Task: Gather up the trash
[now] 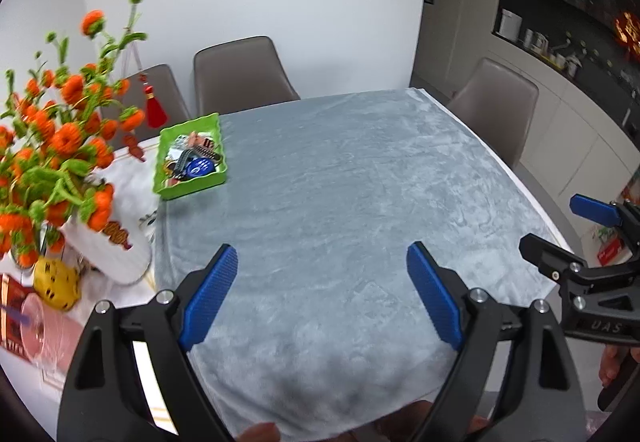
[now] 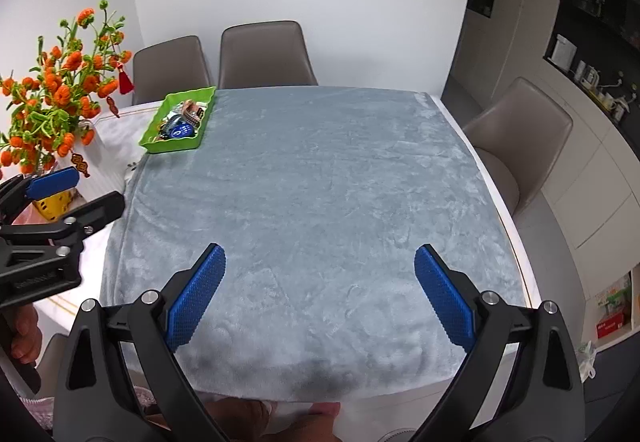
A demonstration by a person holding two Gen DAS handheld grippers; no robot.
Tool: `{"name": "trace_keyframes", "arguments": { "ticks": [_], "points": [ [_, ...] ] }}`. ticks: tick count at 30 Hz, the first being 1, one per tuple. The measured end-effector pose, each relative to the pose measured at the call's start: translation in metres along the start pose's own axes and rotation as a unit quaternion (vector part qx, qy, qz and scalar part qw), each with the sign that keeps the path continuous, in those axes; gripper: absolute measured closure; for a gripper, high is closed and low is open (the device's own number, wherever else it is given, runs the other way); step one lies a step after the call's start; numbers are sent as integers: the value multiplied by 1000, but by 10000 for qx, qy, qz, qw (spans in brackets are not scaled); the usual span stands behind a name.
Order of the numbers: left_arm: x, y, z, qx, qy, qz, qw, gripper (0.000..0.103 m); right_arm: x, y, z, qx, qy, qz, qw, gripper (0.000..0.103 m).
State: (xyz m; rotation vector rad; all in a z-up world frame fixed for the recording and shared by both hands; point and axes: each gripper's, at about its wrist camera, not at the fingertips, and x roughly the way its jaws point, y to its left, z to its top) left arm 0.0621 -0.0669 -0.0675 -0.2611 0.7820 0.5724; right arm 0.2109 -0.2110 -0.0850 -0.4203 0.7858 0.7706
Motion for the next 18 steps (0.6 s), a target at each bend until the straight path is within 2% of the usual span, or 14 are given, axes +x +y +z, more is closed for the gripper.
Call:
{"name": "trace_keyframes", "arguments": {
  "ticks": [9,18],
  "points": [
    [-24,-3,0,-274,83,350,9990,14,-13,-14,10,-129,11,192,9997,11],
    [-31,-12,1,-258,159,417,9987,14,-16,-18,15,-184,32,358,9992,11]
  ]
}}
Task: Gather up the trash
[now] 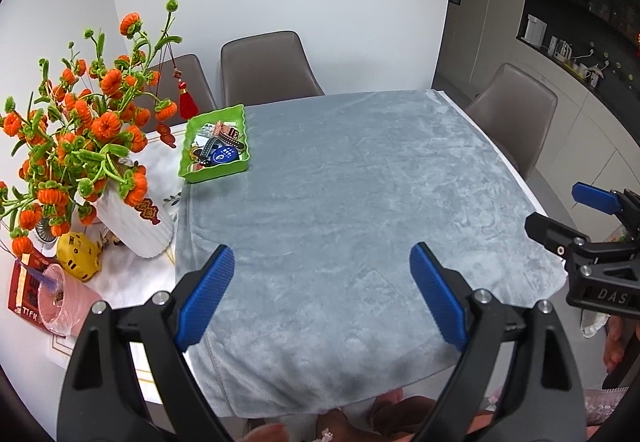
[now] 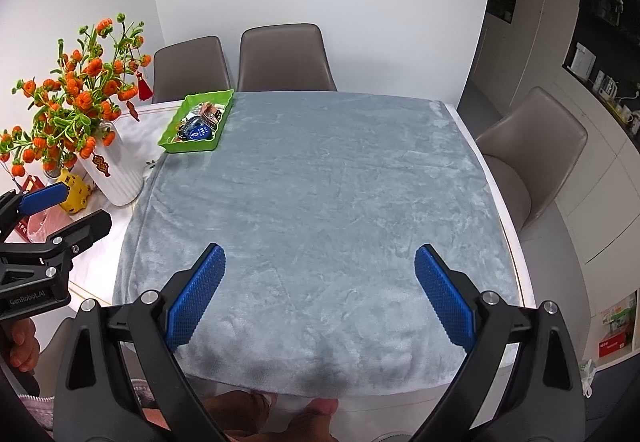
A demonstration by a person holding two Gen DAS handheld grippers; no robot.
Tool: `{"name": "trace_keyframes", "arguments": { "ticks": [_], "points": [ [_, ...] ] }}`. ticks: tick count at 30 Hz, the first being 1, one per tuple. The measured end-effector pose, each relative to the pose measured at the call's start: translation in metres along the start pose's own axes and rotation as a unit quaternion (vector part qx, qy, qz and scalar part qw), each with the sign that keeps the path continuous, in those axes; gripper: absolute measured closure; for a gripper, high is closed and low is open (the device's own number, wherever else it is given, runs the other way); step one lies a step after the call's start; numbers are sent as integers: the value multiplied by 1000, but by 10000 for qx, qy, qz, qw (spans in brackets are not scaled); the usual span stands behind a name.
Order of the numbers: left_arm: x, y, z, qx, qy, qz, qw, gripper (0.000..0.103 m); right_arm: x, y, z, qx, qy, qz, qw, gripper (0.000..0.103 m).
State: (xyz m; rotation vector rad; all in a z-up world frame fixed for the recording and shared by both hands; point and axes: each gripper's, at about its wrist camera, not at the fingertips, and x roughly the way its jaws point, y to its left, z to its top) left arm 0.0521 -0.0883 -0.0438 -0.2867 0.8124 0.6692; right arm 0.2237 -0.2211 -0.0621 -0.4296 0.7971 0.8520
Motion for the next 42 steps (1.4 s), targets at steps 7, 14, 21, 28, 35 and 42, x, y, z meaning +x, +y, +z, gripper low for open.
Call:
{"name": "trace_keyframes", "arguments": {
  "ticks": [7,14,21,28,35,42],
  "points": [
    [-2,1,-2,-98,53,-11,9999,14,0,0,0,-19,36,33,10000,11],
    [-5,2,-4,-108,65,-39,9999,14,-2,1,-1,-43,36,54,10000,11],
    [-8,3,-4,-105,42,-40,9999,14,-5,4,-2,-70,20,76,9999,11],
    [-12,4,-2,-86,-10,-20,10000,14,-11,5,-1,-96,-33,86,9999,11],
    [-14,3,-1,-74,-41,-2,10000,14,-14,5,0,-107,-73,84,9999,10],
    [-16,4,-3,-108,-41,19,9999,14,-14,5,0,-108,-66,89,9999,10]
  ]
}}
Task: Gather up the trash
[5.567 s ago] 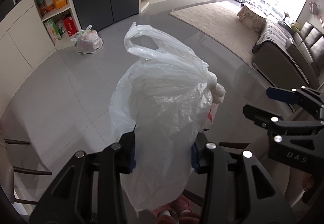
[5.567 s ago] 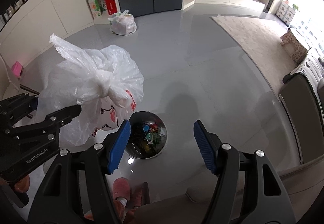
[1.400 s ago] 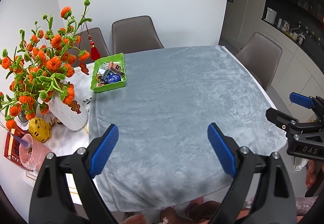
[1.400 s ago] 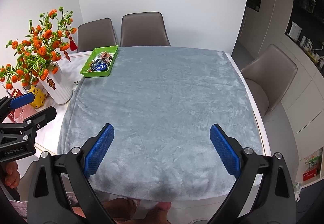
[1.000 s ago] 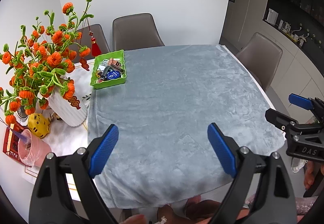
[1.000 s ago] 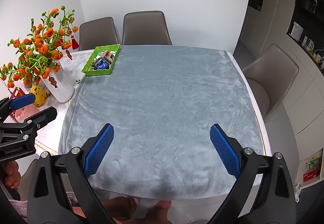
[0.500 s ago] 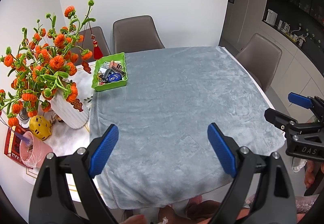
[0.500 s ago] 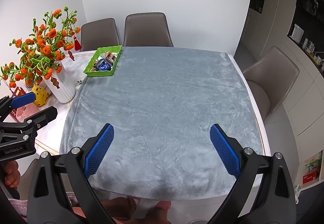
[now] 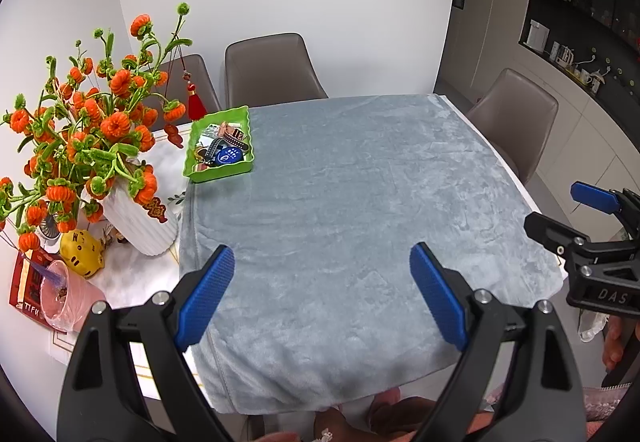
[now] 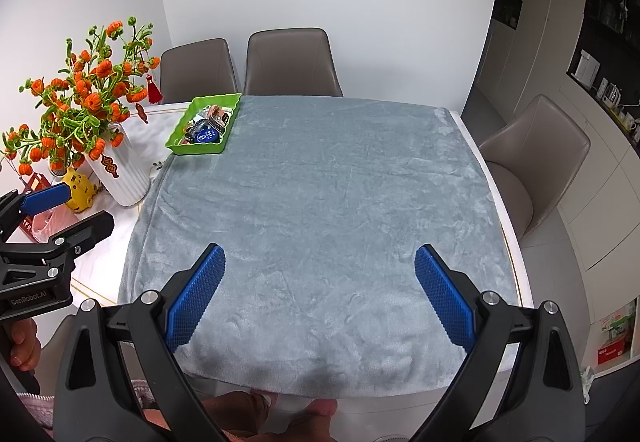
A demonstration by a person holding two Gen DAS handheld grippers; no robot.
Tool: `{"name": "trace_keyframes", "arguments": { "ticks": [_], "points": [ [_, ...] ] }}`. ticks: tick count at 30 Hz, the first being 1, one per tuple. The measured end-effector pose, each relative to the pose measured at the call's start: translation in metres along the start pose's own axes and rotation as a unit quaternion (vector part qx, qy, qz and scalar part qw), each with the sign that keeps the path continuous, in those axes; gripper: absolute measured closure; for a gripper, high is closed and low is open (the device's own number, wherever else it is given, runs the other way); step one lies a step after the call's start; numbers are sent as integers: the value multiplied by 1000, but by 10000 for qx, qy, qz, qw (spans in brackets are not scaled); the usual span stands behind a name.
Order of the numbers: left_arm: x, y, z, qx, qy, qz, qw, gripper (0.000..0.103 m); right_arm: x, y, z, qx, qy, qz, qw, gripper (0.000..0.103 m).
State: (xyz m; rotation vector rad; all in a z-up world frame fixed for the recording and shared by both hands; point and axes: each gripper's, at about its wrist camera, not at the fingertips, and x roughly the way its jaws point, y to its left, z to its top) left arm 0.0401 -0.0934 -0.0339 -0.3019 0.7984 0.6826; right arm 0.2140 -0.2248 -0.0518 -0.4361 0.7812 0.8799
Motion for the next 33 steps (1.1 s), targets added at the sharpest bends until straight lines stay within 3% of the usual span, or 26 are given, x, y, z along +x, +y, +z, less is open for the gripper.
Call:
{"name": "trace_keyframes", "arguments": {
  "ticks": [10,16,33],
  "points": [
    [-3,2,-4,-32,-2,-27,10000,14,-1,1,-1,-10,2,7,10000,11],
    [-8,-4,-7,157,-161,193,9996,14,-1,3,-2,-6,-4,-15,10000,11],
    [-12,-1,-9,-47,-159,159,9997,14,-3,0,-4,38,-15,-51,10000,10]
  ]
}}
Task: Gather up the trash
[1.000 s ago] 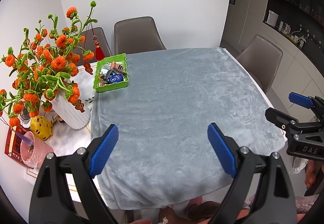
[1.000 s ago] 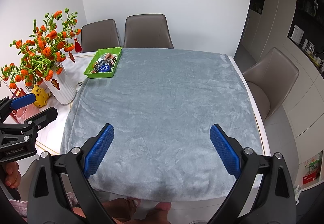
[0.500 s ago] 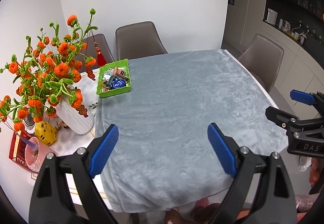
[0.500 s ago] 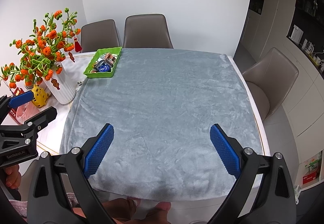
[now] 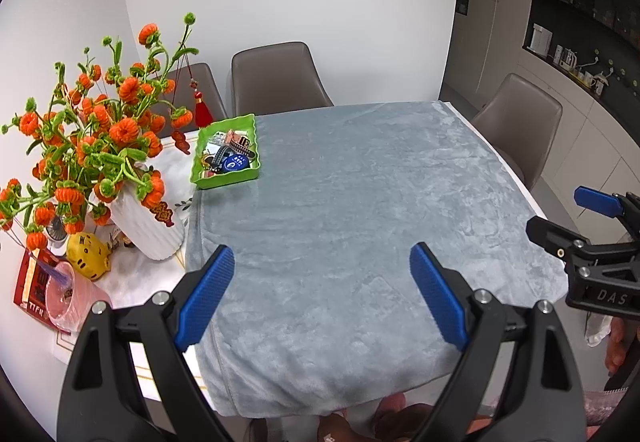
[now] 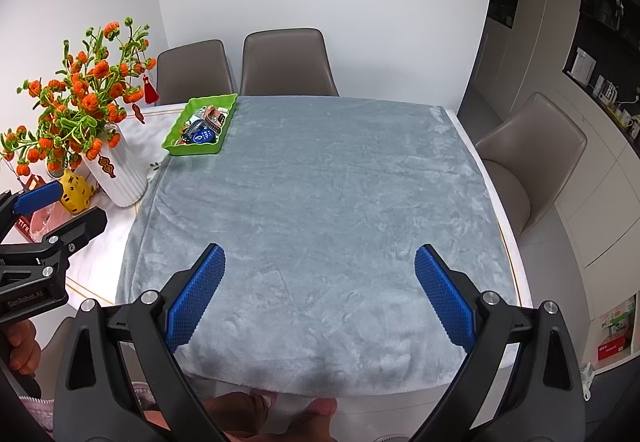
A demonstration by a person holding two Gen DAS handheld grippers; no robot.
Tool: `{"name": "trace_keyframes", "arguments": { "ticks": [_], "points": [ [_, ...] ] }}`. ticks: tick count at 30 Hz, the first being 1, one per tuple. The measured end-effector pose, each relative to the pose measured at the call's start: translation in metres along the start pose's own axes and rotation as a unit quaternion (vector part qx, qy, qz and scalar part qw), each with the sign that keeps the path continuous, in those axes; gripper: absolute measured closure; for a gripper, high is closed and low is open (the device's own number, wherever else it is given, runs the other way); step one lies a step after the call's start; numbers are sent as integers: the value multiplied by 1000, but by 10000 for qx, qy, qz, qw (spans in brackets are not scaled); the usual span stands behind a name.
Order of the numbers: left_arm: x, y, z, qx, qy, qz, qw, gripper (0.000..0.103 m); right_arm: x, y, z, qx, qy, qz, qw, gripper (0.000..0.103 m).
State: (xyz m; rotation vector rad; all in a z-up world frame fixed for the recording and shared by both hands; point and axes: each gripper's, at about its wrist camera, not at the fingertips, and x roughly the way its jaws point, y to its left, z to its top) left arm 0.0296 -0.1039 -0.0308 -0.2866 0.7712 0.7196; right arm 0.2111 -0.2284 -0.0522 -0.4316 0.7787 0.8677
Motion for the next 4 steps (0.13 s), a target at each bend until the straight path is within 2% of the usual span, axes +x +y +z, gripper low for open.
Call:
{"name": "trace_keyframes", "arguments": {
  "ticks": [4],
  "points": [
    [0,1,0,-6,-2,15,10000,14,0,0,0,-16,-1,1,10000,10]
  ]
}}
